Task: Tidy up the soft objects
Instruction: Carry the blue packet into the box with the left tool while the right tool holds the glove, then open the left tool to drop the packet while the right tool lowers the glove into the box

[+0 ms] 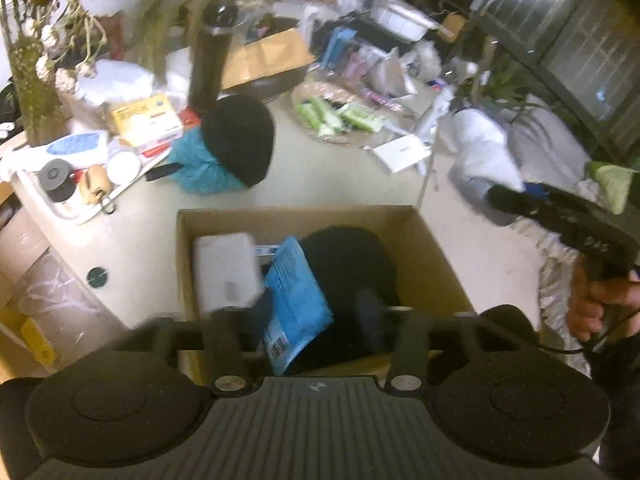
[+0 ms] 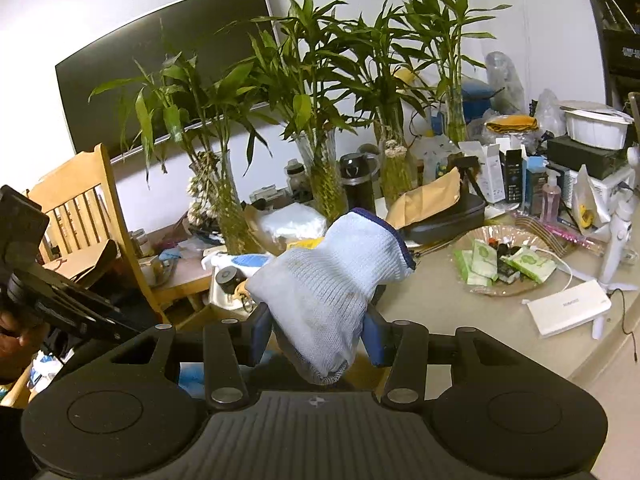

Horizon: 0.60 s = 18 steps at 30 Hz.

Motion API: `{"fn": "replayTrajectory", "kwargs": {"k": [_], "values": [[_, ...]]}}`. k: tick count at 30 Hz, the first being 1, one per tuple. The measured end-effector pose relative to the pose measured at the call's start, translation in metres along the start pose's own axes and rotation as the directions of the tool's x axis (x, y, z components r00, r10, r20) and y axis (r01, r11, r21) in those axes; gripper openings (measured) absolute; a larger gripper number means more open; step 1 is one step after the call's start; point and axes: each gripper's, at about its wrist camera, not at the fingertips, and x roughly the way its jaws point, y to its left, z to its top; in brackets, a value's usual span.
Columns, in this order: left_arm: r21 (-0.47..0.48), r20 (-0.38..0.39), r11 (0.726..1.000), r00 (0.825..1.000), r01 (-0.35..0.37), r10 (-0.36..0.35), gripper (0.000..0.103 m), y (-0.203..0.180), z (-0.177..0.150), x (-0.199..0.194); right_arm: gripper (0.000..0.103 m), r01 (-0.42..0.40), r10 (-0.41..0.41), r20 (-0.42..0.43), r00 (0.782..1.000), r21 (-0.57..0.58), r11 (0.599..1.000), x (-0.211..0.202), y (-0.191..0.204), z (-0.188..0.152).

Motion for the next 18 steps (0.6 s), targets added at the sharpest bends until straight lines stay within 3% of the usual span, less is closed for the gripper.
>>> {"fn": "replayTrajectory", "kwargs": {"k": [6,18], "values": [[0.092,0.081,0.994,0.996,-0.053,0.046,0.058,-0.008,-0.024,-0.018,0.050,-0.002,0.001,-0.022,1.000,-0.018,1.000,-0.007,0.012,-0.015],[0.142,0.241,0.982,0.966,-0.127,0.090,0.058,-0.007,-0.055,-0.054,0.050,-0.034,0.033,-0.030,0.999,-0.031,0.999,-0.018,0.037,-0.027]]}}
